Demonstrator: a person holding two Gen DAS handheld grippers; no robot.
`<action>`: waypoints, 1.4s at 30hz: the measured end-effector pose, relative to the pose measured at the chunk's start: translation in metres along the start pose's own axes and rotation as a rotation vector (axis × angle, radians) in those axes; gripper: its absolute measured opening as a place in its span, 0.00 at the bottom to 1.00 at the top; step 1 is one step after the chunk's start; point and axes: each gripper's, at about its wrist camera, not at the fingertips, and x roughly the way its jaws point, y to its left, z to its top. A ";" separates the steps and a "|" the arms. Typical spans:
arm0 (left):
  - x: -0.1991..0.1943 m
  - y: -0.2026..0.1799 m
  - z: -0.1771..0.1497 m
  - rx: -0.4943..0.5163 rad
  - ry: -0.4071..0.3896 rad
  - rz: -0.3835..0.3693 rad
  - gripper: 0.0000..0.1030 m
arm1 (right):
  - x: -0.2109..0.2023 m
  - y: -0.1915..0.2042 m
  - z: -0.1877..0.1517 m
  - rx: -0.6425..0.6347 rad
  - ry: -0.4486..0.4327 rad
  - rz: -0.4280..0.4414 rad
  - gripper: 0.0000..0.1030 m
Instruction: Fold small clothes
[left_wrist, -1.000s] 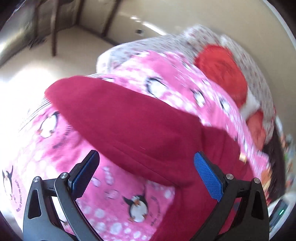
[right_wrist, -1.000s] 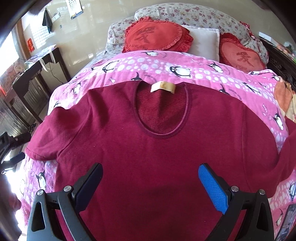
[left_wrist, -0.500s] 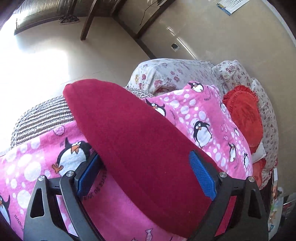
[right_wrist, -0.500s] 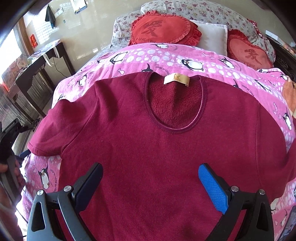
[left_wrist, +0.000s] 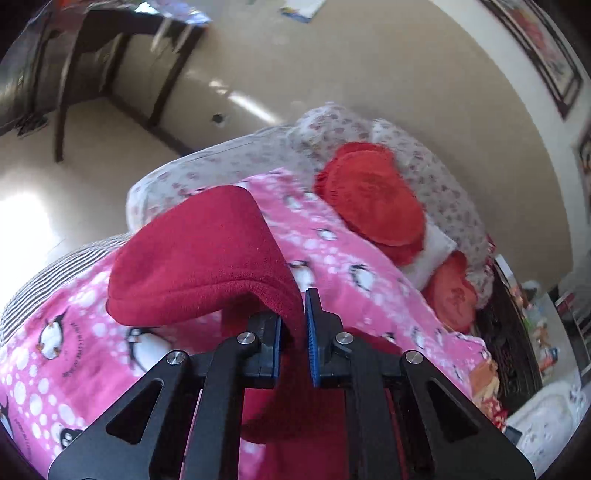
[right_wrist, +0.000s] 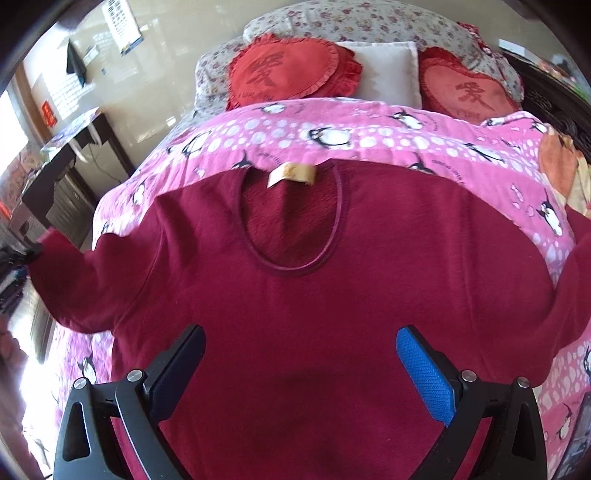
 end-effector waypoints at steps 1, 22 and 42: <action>-0.001 -0.024 -0.006 0.056 0.007 -0.042 0.10 | -0.003 -0.005 0.001 0.011 -0.007 -0.003 1.00; 0.050 -0.126 -0.176 0.518 0.372 -0.191 0.68 | -0.037 -0.095 0.003 0.153 -0.065 -0.025 1.00; 0.095 -0.023 -0.152 0.381 0.313 0.286 0.69 | 0.109 0.105 0.063 -0.342 -0.031 -0.065 0.78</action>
